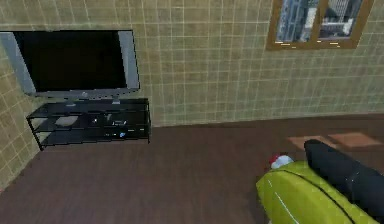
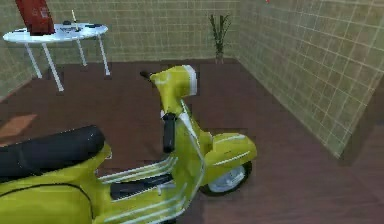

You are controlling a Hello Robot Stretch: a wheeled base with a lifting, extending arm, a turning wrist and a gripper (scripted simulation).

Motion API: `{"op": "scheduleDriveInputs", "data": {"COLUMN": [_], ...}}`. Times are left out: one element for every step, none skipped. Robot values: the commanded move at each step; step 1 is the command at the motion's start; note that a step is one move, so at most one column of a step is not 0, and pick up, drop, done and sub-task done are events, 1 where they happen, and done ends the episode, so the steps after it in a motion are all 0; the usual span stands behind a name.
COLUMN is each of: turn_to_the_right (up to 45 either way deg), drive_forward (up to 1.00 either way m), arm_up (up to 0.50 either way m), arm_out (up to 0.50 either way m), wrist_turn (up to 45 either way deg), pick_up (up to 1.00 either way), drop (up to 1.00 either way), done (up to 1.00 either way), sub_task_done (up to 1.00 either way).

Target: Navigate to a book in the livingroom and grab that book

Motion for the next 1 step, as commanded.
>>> {"op": "scheduleDriveInputs", "data": {"turn_to_the_right": [0.0], "drive_forward": [1.00], "arm_up": [0.00], "arm_out": [0.00], "wrist_turn": [0.0], "pick_up": [0.00], "drop": [0.00], "done": [0.00], "sub_task_done": [0.00]}}
